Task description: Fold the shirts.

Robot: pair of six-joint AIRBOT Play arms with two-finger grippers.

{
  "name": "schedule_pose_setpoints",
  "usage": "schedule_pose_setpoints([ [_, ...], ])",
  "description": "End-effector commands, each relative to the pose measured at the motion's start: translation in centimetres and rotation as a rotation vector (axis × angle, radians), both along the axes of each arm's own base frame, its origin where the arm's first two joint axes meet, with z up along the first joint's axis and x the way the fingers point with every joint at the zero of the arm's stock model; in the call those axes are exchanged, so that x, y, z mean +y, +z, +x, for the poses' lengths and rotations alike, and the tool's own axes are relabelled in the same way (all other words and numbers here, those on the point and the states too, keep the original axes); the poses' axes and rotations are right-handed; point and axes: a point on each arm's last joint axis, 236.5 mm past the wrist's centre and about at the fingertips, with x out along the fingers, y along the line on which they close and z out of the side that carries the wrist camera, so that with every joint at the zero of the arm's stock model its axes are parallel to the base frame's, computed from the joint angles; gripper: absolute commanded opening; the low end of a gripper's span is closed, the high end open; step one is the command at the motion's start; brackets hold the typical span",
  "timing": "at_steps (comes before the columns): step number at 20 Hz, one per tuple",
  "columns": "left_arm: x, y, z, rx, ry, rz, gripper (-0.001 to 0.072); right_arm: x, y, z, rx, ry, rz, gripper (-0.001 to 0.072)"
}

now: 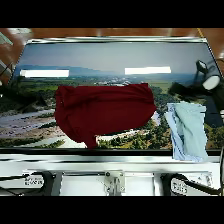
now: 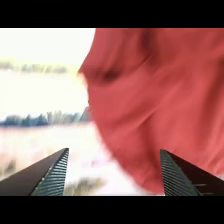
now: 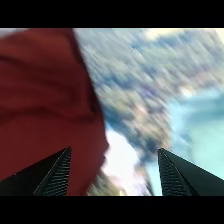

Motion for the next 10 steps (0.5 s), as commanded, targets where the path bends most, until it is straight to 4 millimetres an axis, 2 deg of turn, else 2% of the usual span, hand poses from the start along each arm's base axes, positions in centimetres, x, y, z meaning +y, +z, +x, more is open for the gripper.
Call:
schedule_pose_setpoints([
  [1, -2.3, -3.3, -6.4, 0.092, 0.045, -0.124, 0.0664, -1.6, -1.9, -6.5, 0.208, -0.016, 0.122, 0.0648],
  [3, -5.5, -5.2, -7.4, 0.066, 0.086, -0.243, 0.0662, 0.3, -2.7, -7.0, 0.208, -0.024, 0.248, 0.0648],
  [5, -7.7, -6.2, -7.9, 0.059, 0.107, -0.330, 0.0658, 1.7, -3.3, -7.2, 0.210, -0.016, 0.290, 0.0648],
  [7, -8.6, -7.4, -9.0, 0.079, 0.098, -0.335, 0.0656, 2.3, -3.8, -7.2, 0.213, -0.006, 0.284, 0.0648],
  [10, -8.8, -8.7, -9.5, 0.085, 0.120, -0.320, 0.0649, 2.4, -4.1, -6.9, 0.212, -0.008, 0.287, 0.0649],
])
